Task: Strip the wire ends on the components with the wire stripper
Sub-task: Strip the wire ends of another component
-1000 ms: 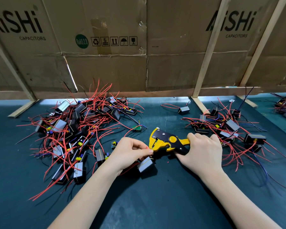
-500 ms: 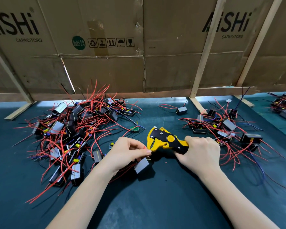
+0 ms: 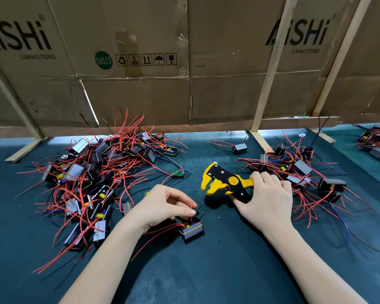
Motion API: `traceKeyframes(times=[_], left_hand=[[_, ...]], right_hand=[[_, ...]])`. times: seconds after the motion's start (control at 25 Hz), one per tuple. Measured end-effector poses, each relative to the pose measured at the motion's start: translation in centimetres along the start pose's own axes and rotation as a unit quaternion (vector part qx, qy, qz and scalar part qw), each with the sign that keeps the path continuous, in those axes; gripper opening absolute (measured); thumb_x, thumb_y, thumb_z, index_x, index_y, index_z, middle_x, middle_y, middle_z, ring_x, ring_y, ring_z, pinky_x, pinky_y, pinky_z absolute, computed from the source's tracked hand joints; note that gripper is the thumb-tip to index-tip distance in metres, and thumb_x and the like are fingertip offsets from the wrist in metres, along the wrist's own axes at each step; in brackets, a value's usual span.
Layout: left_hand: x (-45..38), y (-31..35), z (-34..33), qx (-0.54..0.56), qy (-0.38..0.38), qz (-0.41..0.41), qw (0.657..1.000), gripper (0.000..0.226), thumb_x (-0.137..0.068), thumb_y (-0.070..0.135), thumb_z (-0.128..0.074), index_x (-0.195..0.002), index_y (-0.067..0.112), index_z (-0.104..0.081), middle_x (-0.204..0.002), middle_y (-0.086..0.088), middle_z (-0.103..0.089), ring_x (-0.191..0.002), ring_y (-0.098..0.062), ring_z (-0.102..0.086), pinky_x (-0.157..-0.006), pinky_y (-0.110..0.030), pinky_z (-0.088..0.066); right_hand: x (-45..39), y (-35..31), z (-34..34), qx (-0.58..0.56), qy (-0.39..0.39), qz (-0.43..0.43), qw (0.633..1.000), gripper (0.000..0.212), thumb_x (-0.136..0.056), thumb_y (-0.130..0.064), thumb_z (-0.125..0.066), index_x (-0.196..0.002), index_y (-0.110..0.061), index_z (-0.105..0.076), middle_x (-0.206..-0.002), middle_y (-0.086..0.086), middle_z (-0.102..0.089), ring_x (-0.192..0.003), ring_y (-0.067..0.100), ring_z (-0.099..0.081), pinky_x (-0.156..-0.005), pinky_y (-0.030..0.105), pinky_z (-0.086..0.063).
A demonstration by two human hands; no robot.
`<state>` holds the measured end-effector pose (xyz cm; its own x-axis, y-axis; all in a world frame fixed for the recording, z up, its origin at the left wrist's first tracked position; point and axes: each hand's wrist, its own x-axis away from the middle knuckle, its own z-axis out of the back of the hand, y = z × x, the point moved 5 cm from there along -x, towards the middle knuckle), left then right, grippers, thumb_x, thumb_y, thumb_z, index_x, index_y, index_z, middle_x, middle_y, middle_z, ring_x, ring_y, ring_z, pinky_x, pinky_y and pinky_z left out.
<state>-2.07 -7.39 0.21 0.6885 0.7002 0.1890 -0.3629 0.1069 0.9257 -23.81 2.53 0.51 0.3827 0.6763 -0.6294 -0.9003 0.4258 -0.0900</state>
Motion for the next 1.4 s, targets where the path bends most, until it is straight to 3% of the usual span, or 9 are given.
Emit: traceKeyframes(times=[0.2, 0.48, 0.56, 0.68, 0.76, 1.04, 1.4], left_hand=[[0.0, 0.2, -0.5, 0.001, 0.003, -0.025, 1.000, 0.009, -0.082, 0.006, -0.076, -0.088, 0.012, -0.080, -0.077, -0.004, -0.077, -0.065, -0.005, -0.066, -0.061, -0.015, -0.049], [-0.2, 0.4, -1.2, -0.036, 0.013, -0.058, 0.998, 0.015, -0.089, 0.011, -0.069, -0.084, 0.019, -0.080, -0.090, -0.001, -0.077, -0.091, -0.016, -0.070, -0.089, -0.033, -0.054], [-0.3, 0.3, -1.1, -0.047, 0.028, -0.050, 0.997, 0.014, -0.089, 0.013, -0.069, -0.083, 0.019, -0.080, -0.087, -0.001, -0.077, -0.087, -0.018, -0.070, -0.086, -0.032, -0.054], [-0.3, 0.2, -0.9, -0.043, 0.042, -0.037, 0.997, 0.012, -0.088, 0.015, -0.071, -0.080, 0.018, -0.080, -0.074, 0.002, -0.074, -0.068, -0.006, -0.063, -0.065, -0.017, -0.048], [-0.3, 0.1, -0.8, -0.035, 0.042, -0.031, 0.998, 0.011, -0.087, 0.013, -0.071, -0.081, 0.015, -0.080, -0.068, 0.003, -0.072, -0.062, -0.003, -0.060, -0.059, -0.014, -0.045], [-0.4, 0.0, -0.8, -0.042, 0.059, -0.024, 0.997, 0.010, -0.085, 0.014, -0.074, -0.077, 0.013, -0.080, -0.068, 0.001, -0.074, -0.055, 0.000, -0.058, -0.059, -0.013, -0.047], [-0.3, -0.2, -0.3, 0.030, 0.074, -0.017, 0.997, 0.007, -0.075, 0.005, -0.082, -0.077, 0.006, -0.076, -0.066, -0.006, -0.073, -0.055, -0.007, -0.061, -0.056, -0.015, -0.047]], right_hand=[[0.1, -0.1, 0.0, 0.010, 0.002, 0.009, 1.000, 0.058, -0.058, -0.059, -0.079, -0.082, -0.011, -0.057, -0.075, 0.003, -0.057, -0.076, 0.031, -0.056, -0.074, 0.041, -0.037], [0.3, -1.0, 0.1, 0.005, 0.016, 0.058, 0.998, 0.055, -0.052, -0.053, -0.079, -0.083, -0.012, -0.059, -0.077, 0.003, -0.057, -0.075, 0.031, -0.055, -0.073, 0.040, -0.040], [0.3, -1.2, 0.3, 0.003, 0.021, 0.065, 0.998, 0.054, -0.054, -0.054, -0.078, -0.083, -0.013, -0.059, -0.077, 0.002, -0.057, -0.075, 0.030, -0.055, -0.073, 0.040, -0.039], [0.3, -1.2, 0.4, 0.000, 0.025, 0.066, 0.997, 0.052, -0.055, -0.053, -0.077, -0.082, -0.013, -0.059, -0.077, 0.002, -0.057, -0.075, 0.030, -0.055, -0.073, 0.040, -0.038], [0.3, -1.2, 0.5, -0.006, 0.027, 0.069, 0.997, 0.050, -0.056, -0.052, -0.075, -0.081, -0.013, -0.059, -0.076, 0.001, -0.057, -0.074, 0.030, -0.055, -0.072, 0.040, -0.039], [0.3, -1.7, 0.9, 0.015, 0.031, 0.077, 0.996, 0.044, -0.056, -0.050, -0.073, -0.071, -0.013, -0.055, -0.065, 0.002, -0.054, -0.063, 0.029, -0.055, -0.069, 0.039, -0.030], [0.4, -1.8, 0.6, 0.029, 0.004, 0.071, 0.997, 0.049, -0.053, -0.051, -0.080, -0.071, -0.012, -0.055, -0.064, 0.004, -0.055, -0.062, 0.030, -0.056, -0.068, 0.039, -0.035]])
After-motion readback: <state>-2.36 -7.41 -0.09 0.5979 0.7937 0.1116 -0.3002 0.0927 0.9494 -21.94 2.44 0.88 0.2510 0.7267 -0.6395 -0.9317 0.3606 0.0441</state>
